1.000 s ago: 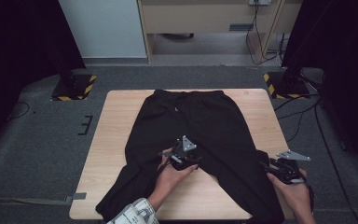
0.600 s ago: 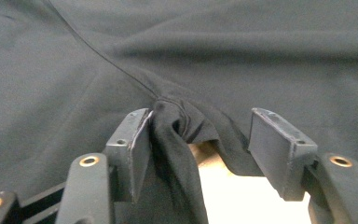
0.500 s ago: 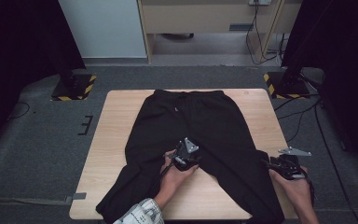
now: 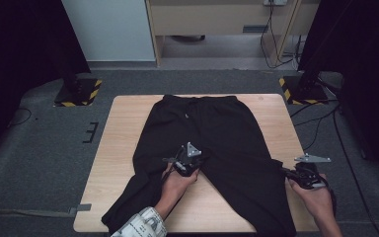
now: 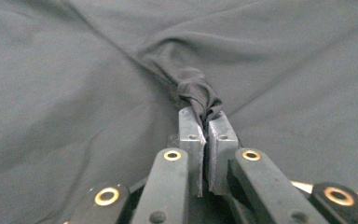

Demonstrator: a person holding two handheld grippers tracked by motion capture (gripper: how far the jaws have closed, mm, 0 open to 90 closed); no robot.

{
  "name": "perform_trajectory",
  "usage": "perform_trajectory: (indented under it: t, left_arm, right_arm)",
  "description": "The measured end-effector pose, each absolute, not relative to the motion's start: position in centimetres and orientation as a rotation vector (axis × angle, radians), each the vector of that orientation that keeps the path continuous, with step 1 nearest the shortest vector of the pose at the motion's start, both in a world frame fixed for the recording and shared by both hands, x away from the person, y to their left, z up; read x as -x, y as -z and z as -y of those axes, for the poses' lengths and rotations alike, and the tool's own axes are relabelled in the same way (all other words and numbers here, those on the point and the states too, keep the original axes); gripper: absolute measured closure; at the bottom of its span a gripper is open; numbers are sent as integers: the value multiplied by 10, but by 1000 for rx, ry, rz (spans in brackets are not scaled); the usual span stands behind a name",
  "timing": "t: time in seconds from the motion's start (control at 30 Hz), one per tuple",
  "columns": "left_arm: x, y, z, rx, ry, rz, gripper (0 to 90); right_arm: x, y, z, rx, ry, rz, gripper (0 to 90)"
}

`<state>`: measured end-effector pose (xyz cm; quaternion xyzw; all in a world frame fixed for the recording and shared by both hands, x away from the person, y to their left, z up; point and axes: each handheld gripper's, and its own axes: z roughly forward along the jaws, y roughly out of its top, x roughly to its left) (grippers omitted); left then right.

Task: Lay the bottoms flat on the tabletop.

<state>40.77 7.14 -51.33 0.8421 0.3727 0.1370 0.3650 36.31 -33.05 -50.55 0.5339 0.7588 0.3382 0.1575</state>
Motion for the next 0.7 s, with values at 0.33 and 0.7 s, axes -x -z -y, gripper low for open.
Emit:
perform_trajectory:
  t: [0.33,0.7]
  left_arm:
    - [-407,513,-80,-2183,-399,-942,842]
    - [-405,523,-89,-2221,-404,-961,822]
  right_arm:
    - [-364,501,287,-1405,-1047,-2307,864]
    - [-344,496,313,-1433,-1063,-2227,677]
